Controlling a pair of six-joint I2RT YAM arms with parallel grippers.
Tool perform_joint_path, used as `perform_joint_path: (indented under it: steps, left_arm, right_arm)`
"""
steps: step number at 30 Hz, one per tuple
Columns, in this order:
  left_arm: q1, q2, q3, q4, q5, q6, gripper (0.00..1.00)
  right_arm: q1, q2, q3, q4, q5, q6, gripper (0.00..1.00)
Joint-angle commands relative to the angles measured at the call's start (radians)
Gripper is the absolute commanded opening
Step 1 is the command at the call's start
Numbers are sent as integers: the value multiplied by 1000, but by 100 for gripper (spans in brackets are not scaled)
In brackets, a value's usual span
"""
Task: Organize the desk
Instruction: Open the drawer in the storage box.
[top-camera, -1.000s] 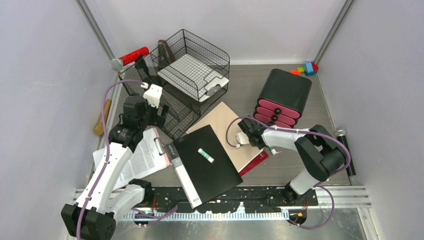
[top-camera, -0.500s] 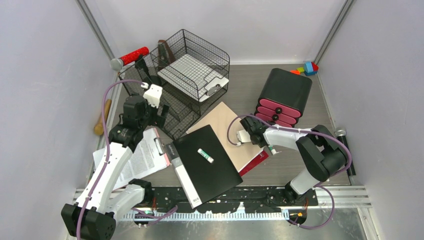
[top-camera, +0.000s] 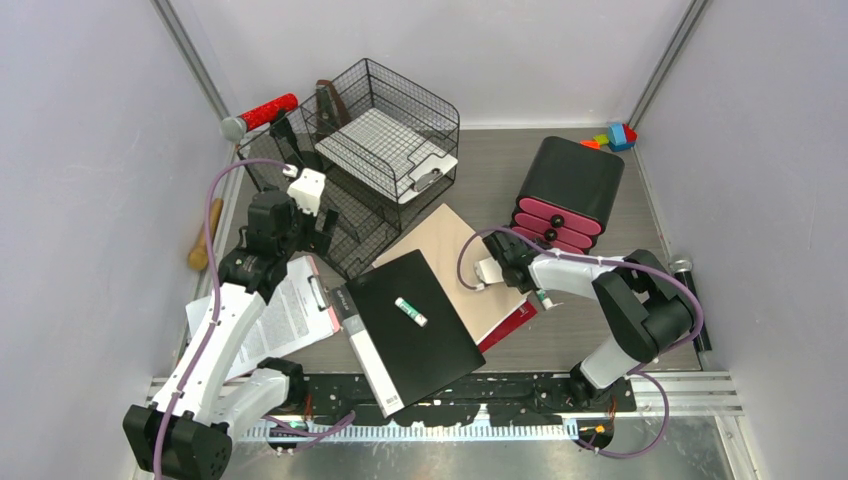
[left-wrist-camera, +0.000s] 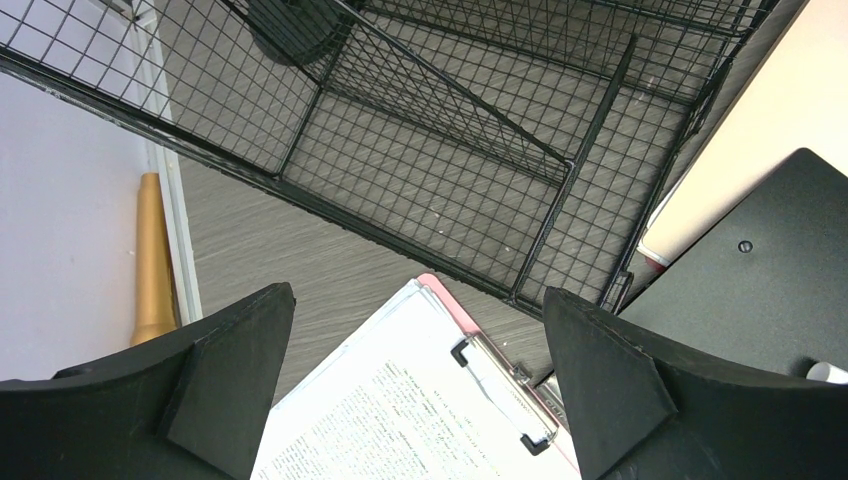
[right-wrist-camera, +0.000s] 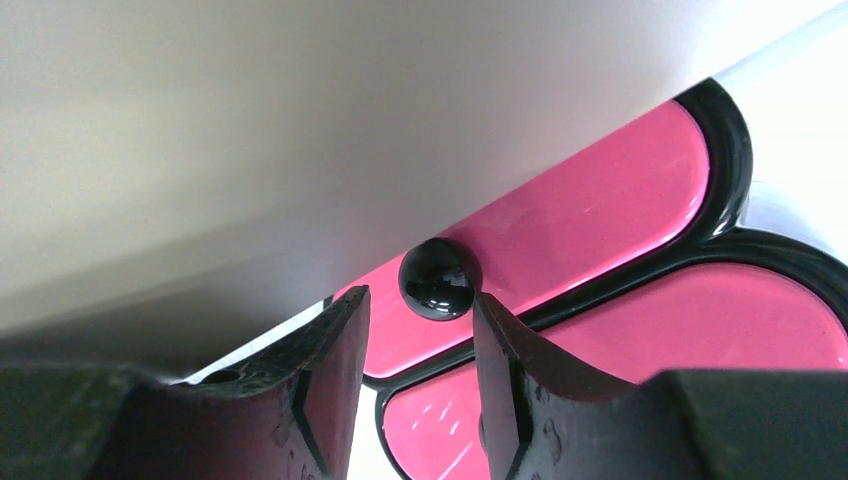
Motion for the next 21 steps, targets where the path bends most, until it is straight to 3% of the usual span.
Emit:
perform_joint_path:
  steps: [1,11,21]
  left_arm:
    - [6,-1,8,42,11,14,99]
    - [8,5,7,45,13,14,99]
    - [8,9,9,46,13,14,99]
  right_arm:
    - [-20,16,-12,39,23,-64,48]
    - [-33,36,-21,103,41,-92,29]
    - [-30,35,-19,86,43,-77,17]
